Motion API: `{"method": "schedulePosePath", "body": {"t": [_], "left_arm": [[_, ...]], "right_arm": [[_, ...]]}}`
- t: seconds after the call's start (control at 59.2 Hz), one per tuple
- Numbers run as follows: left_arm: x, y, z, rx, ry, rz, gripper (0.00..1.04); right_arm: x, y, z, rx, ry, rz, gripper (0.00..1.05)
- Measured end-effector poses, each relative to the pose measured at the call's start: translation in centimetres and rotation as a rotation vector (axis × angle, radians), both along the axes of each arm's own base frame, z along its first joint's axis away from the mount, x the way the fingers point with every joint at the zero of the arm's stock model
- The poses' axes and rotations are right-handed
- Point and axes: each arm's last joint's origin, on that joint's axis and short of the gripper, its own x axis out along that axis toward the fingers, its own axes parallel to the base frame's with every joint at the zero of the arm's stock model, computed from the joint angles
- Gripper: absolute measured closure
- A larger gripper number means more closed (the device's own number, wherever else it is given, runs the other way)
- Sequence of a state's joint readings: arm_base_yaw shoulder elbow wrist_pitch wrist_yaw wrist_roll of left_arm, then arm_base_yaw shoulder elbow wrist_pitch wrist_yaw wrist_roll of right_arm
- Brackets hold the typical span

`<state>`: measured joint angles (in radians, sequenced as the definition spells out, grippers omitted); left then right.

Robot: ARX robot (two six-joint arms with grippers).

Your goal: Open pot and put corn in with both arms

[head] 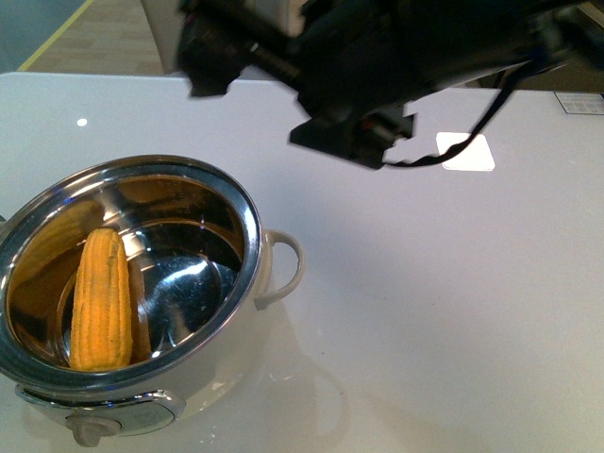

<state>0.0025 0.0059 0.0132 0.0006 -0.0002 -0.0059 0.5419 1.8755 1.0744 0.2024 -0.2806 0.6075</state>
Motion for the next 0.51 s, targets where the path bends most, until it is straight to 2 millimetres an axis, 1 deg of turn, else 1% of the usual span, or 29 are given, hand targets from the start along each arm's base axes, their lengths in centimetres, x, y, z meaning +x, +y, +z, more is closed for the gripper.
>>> {"method": "schedulePosePath", "body": {"t": [0.051, 0.084, 0.118, 0.135, 0.169, 0.219, 0.27, 0.304, 0.354, 0.388, 0.506], "left_arm": [[0.0, 0.0, 0.0, 0.0, 0.0, 0.0, 0.07], [0.0, 0.0, 0.0, 0.0, 0.0, 0.0, 0.07], [0.0, 0.0, 0.0, 0.0, 0.0, 0.0, 0.07], [0.0, 0.0, 0.0, 0.0, 0.0, 0.0, 0.07], [0.0, 0.0, 0.0, 0.0, 0.0, 0.0, 0.07], [0.0, 0.0, 0.0, 0.0, 0.0, 0.0, 0.07], [0.0, 0.0, 0.0, 0.0, 0.0, 0.0, 0.07], [0.0, 0.0, 0.0, 0.0, 0.0, 0.0, 0.07], [0.0, 0.0, 0.0, 0.0, 0.0, 0.0, 0.07], [0.0, 0.0, 0.0, 0.0, 0.0, 0.0, 0.07], [0.0, 0.0, 0.0, 0.0, 0.0, 0.0, 0.07]], "right_arm": [[-0.2, -2.7, 1.2, -0.002, -0.037, -0.082, 0.09], [-0.6, -4.6, 1.7, -0.033, -0.069, -0.147, 0.09], [-1.0, -6.1, 2.1, -0.061, -0.098, -0.191, 0.09], [-1.4, -7.1, 2.4, -0.081, -0.117, -0.22, 0.09], [-2.0, -8.3, 2.7, -0.111, -0.15, -0.248, 0.09], [-3.7, -10.5, 3.5, -0.166, -0.225, -0.283, 0.09], [-4.7, -11.4, 3.8, -0.18, -0.26, -0.299, 0.09], [-5.9, -12.3, 4.1, -0.192, -0.291, -0.31, 0.09], [-7.0, -13.0, 4.3, -0.206, -0.323, -0.318, 0.09], [-8.1, -13.6, 4.4, -0.223, -0.347, -0.33, 0.09], [-11.0, -14.7, 4.2, -0.276, -0.406, -0.358, 0.09]]}}
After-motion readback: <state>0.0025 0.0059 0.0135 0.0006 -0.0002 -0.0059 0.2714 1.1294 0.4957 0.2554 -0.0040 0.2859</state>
